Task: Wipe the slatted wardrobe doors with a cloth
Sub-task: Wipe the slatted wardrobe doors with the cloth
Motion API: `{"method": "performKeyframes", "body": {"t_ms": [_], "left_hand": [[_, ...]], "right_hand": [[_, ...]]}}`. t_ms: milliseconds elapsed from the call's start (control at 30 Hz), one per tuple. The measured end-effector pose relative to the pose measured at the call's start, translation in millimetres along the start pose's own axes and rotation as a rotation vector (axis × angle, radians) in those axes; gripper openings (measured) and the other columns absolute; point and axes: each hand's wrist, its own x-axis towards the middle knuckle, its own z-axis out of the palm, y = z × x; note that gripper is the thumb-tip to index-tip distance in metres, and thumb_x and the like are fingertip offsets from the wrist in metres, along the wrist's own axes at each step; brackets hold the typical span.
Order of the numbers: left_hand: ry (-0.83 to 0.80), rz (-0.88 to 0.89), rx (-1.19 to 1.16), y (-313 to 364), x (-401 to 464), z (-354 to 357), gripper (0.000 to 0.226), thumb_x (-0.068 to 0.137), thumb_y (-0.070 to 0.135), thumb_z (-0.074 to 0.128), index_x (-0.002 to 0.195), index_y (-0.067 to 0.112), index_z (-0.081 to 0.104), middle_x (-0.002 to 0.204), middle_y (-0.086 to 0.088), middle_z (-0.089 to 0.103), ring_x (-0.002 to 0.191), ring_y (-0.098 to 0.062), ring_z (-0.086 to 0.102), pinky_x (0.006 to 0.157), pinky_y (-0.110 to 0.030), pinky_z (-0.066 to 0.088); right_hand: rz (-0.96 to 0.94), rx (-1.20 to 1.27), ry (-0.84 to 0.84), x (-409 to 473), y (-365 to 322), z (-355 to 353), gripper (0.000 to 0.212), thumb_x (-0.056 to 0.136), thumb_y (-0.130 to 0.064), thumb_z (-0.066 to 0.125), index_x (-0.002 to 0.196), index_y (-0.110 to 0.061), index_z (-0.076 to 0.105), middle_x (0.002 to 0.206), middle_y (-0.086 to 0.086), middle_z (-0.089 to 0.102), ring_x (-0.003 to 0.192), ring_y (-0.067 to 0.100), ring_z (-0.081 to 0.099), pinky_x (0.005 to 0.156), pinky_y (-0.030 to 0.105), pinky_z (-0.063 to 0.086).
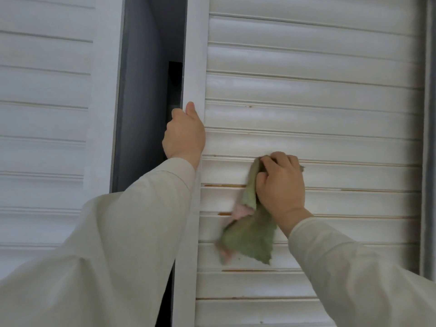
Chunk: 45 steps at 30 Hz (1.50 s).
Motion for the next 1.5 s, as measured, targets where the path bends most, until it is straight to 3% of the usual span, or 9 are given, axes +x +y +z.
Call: {"method": "performKeyframes", "body": {"t_ms": [100, 400, 567, 700, 900, 1133, 1233, 1367, 1500], "left_hand": [[0.002, -0.005, 0.002, 2, -2, 0, 0.055, 0.105, 0.053, 0.019, 0.116, 0.009, 0.051, 0.092, -0.003, 0.057, 0.078, -0.025, 0.055, 0.068, -0.035, 0.044], [-0.016, -0.001, 0.004, -1, 1, -6, 0.056, 0.105, 0.053, 0.020, 0.121, 0.008, 0.050, 0.111, -0.011, 0.064, 0.086, -0.028, 0.055, 0.072, -0.035, 0.041], [-0.015, -0.012, -0.009, -2, 1, -3, 0.056, 0.104, 0.054, 0.019, 0.117, 0.009, 0.051, 0.100, -0.008, 0.062, 0.083, -0.029, 0.056, 0.074, -0.039, 0.047], [-0.001, -0.005, -0.008, -3, 3, 1, 0.056, 0.104, 0.055, 0.019, 0.114, 0.010, 0.051, 0.093, -0.005, 0.059, 0.081, -0.028, 0.057, 0.074, -0.039, 0.049], [-0.003, 0.009, 0.003, -3, 2, -2, 0.057, 0.104, 0.053, 0.019, 0.120, 0.009, 0.051, 0.105, -0.009, 0.061, 0.086, -0.029, 0.053, 0.073, -0.037, 0.041], [-0.001, 0.006, 0.002, -4, 3, 0, 0.057, 0.104, 0.054, 0.019, 0.117, 0.009, 0.051, 0.105, -0.010, 0.065, 0.087, -0.032, 0.060, 0.076, -0.040, 0.049], [0.031, 0.007, 0.015, -4, 1, 1, 0.056, 0.105, 0.053, 0.019, 0.112, 0.008, 0.052, 0.092, -0.004, 0.060, 0.079, -0.028, 0.057, 0.070, -0.037, 0.046], [0.067, 0.019, 0.045, -5, -3, 1, 0.048, 0.105, 0.050, 0.021, 0.102, 0.010, 0.048, 0.081, -0.002, 0.053, 0.072, -0.026, 0.052, 0.064, -0.035, 0.039], [0.076, 0.019, 0.070, -4, -5, -2, 0.050, 0.105, 0.049, 0.022, 0.108, 0.007, 0.049, 0.085, -0.005, 0.053, 0.075, -0.029, 0.052, 0.066, -0.036, 0.039]], "right_hand": [[-0.108, 0.035, -0.002, 4, -29, 7, 0.037, 0.074, -0.019, 0.041, 0.089, -0.005, 0.072, 0.090, 0.012, 0.062, 0.082, 0.035, 0.052, 0.076, 0.044, 0.049], [-0.340, 0.012, -0.189, 4, -53, 16, 0.053, 0.081, -0.026, 0.052, 0.132, -0.023, 0.062, 0.111, 0.009, 0.053, 0.099, 0.032, 0.046, 0.083, 0.042, 0.044], [-0.086, -0.106, -0.080, -16, -16, 20, 0.054, 0.093, -0.037, 0.046, 0.144, -0.018, 0.049, 0.132, 0.018, 0.045, 0.119, 0.038, 0.040, 0.102, 0.050, 0.037], [0.160, -0.083, -0.021, 20, -19, 13, 0.082, 0.075, -0.046, 0.038, 0.147, -0.008, 0.041, 0.142, 0.028, 0.036, 0.130, 0.045, 0.033, 0.114, 0.053, 0.025], [-0.290, -0.064, -0.289, 22, -85, 35, 0.074, 0.091, -0.043, 0.040, 0.157, -0.017, 0.020, 0.164, 0.014, 0.008, 0.151, 0.033, -0.001, 0.123, 0.047, 0.004], [0.040, -0.138, -0.117, 15, 5, 15, 0.069, 0.092, -0.046, 0.036, 0.151, -0.012, 0.034, 0.158, 0.023, 0.024, 0.141, 0.041, 0.029, 0.118, 0.050, 0.023], [0.174, -0.157, -0.105, 9, 34, 9, 0.069, 0.090, -0.039, 0.031, 0.149, -0.005, 0.037, 0.154, 0.028, 0.027, 0.140, 0.046, 0.024, 0.118, 0.054, 0.019], [-0.005, -0.095, -0.077, -13, 12, 11, 0.054, 0.083, -0.030, 0.045, 0.130, -0.005, 0.058, 0.139, 0.029, 0.044, 0.130, 0.048, 0.036, 0.113, 0.055, 0.027], [-0.206, -0.052, -0.159, -20, -22, 15, 0.058, 0.087, -0.034, 0.050, 0.140, -0.012, 0.052, 0.138, 0.021, 0.048, 0.128, 0.042, 0.041, 0.111, 0.052, 0.033]]}}
